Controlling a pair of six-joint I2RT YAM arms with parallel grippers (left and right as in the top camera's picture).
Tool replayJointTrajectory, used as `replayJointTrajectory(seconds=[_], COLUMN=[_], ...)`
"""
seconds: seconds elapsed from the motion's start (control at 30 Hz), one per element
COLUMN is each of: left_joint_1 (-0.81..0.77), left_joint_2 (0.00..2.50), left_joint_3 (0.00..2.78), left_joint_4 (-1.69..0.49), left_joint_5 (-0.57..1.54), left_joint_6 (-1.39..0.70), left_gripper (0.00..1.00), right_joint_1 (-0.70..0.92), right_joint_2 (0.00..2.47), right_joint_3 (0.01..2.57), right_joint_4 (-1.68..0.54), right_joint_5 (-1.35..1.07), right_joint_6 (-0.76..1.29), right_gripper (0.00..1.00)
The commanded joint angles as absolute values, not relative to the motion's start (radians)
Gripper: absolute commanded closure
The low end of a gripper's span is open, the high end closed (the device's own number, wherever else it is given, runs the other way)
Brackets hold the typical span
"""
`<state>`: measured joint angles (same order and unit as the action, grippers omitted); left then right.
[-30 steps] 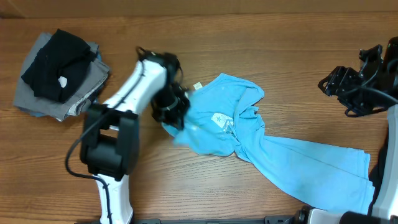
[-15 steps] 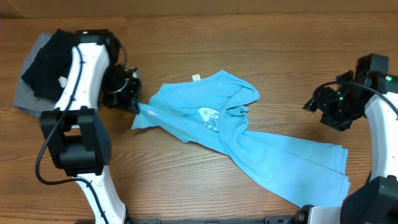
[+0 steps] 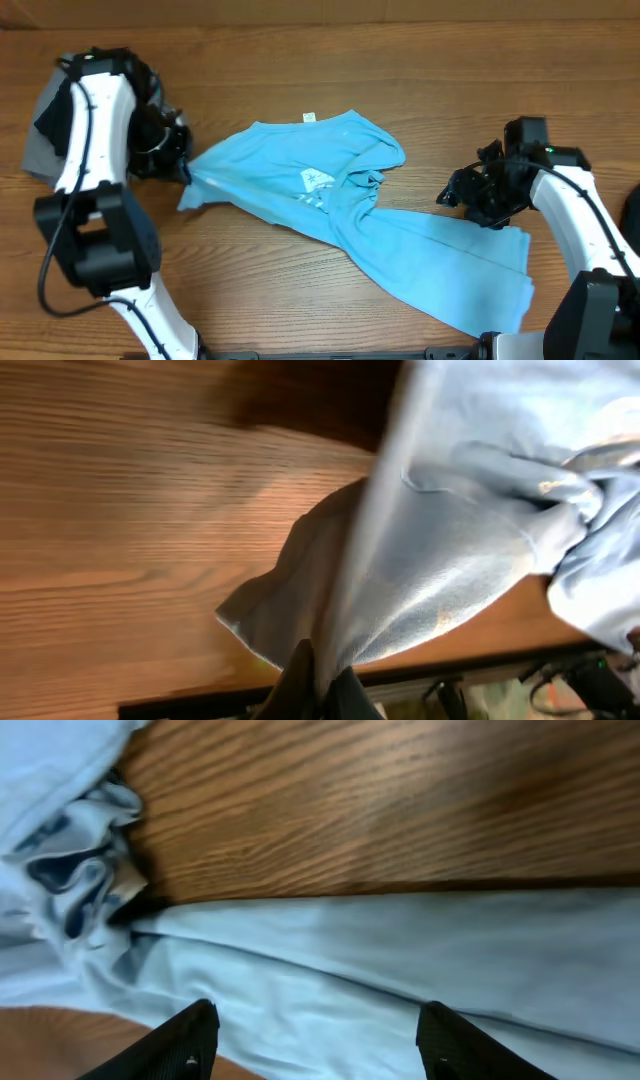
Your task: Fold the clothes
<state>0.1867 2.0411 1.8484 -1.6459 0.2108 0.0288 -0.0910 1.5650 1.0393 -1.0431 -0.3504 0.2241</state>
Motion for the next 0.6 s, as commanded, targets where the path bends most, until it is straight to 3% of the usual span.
replayJointTrajectory(seconds=[0.0,0.17,0.33,0.57], left_joint_1=[0.237,0.27,0.27,0.186], left_joint_2=[1.925,1.893,1.893,1.893], left_joint_3=[1.872,1.872,1.871,1.871], left_joint_4=[-1.642,-1.662,-1.666,-1.611], left_joint_5=[0.179,0.157,0.163,0.373], left_joint_6=[0.025,0.002,-0.007,0.135], left_gripper=[0.96,0.96,0.86,0.76], right_joint_1=[-0.094,-0.094,-0.094,-0.094], right_joint_2=[1.564,1.564,1.564,1.565], right_joint_3=[1.027,1.027,1.005,0.837], right_joint_4=[-1.018,-1.058,-1.074,-0.937], right_joint_5=[-0.338,-0.19,-0.098,-0.016], right_joint_6=[0.284,0.354,0.404,0.5], right_gripper=[0.32,0.32,0.32,0.3])
